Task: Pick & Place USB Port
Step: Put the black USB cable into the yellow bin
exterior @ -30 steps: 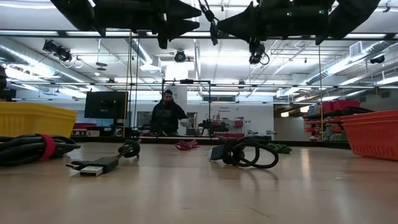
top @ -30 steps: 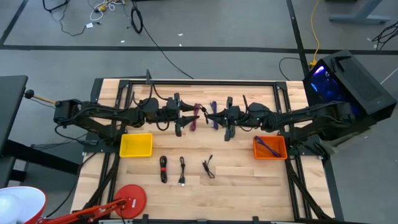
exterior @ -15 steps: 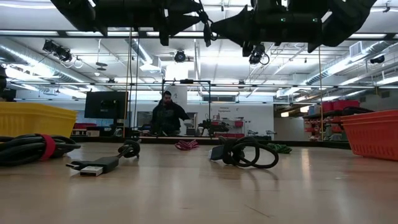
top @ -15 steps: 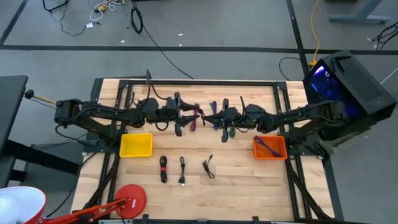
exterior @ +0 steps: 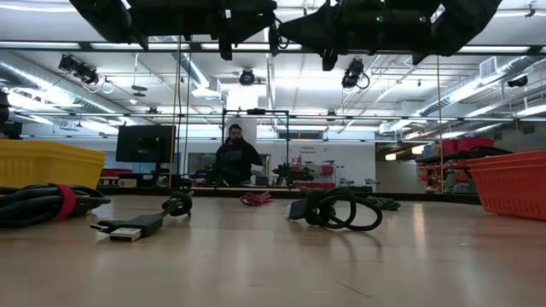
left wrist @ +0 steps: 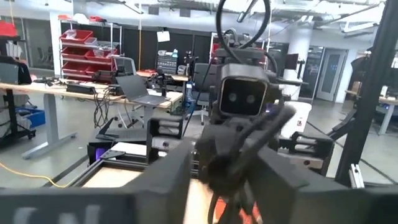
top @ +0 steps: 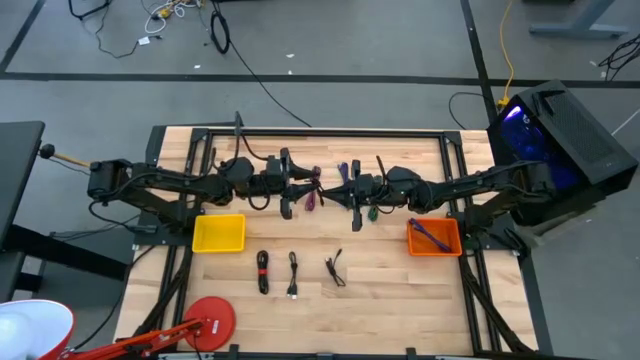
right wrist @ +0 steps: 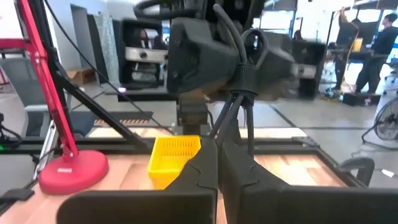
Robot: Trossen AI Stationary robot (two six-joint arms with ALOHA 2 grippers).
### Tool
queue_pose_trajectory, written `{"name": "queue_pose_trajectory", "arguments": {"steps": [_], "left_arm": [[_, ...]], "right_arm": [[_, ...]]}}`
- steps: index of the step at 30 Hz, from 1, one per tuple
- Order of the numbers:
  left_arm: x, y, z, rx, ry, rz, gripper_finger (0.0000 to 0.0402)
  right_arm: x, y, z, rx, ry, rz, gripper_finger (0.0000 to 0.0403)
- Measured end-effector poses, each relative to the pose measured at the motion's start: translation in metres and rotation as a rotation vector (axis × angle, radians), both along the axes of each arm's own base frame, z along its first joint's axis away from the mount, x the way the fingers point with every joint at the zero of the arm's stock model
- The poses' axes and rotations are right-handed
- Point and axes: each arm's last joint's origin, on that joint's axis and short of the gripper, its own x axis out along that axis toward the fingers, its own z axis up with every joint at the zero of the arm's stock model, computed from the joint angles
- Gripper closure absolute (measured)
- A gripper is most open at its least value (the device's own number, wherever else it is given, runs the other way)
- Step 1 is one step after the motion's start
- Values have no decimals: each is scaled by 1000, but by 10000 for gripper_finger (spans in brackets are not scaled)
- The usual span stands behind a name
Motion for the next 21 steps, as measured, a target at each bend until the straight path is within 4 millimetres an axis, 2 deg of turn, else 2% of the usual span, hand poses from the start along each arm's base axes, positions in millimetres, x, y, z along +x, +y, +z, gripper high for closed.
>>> {"name": "queue_pose_trajectory", "arguments": {"steps": [3,4,11,21], "left_arm": [[0,-4,0,30,1,-7,364],[0,-4,0,32,-1,-8,376],[0,-3,-2,26,22,23,377],[-1,0,-12,2,155,136,377]], "right_arm": [[1,0,-3,0,20,0,403],[1,0,-3,0,20,-1,403],[0,-1,-3,0,23,-22,396],[-3,-5,-1,-31,55,-30,332]]}}
